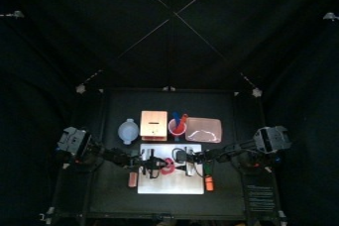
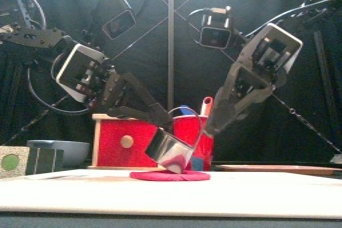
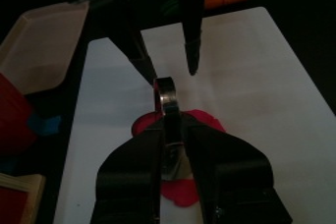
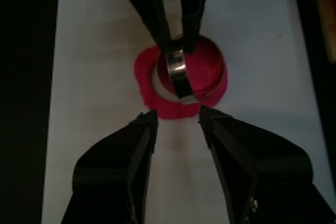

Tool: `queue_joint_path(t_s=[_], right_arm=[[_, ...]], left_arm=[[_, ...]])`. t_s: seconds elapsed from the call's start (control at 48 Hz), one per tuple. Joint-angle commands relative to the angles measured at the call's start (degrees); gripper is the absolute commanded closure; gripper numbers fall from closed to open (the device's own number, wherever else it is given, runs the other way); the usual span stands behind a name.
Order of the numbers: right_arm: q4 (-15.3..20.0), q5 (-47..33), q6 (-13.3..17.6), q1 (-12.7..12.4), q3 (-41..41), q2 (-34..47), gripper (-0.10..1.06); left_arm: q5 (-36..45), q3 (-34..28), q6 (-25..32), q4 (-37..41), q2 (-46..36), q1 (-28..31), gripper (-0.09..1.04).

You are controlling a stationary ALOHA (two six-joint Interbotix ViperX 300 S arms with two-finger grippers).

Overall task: Get the cutter from the drawer then cut the dough then place the extra dough in the bowl
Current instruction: Place the extra dough in the bowl

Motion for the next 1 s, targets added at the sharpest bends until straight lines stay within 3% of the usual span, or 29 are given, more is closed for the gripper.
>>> queue_joint_path(t_s=[0.021, 0.125, 0.396, 0.771, 1.0], right_arm=[[-2.8, 0.7, 0.2, -1.4, -2.6, -2.4, 0.19], [-4.5, 1.3, 0.1, -1.8, -4.1, -1.3, 0.19], [-4.3, 2.2, 0.4, -1.5, -5.5, 0.9, 0.19], [-3.4, 7.2, 0.4, -1.2, -4.7, -4.4, 0.19], [-1.8, 6.7, 0.4, 0.8, -4.2, -4.6, 0.19]], left_arm=[[-1.0, -1.0, 0.0, -0.1, -0.4, 0.0, 0.34], [-1.1, -1.0, 0.0, 0.0, -0.4, 0.0, 0.34], [-1.1, -0.6, 0.1, 0.0, -0.6, 0.0, 0.34], [-1.1, -0.4, 0.1, -0.1, -0.8, 0.4, 0.34], [-1.1, -0.4, 0.2, -0.1, -0.8, 0.4, 0.34]])
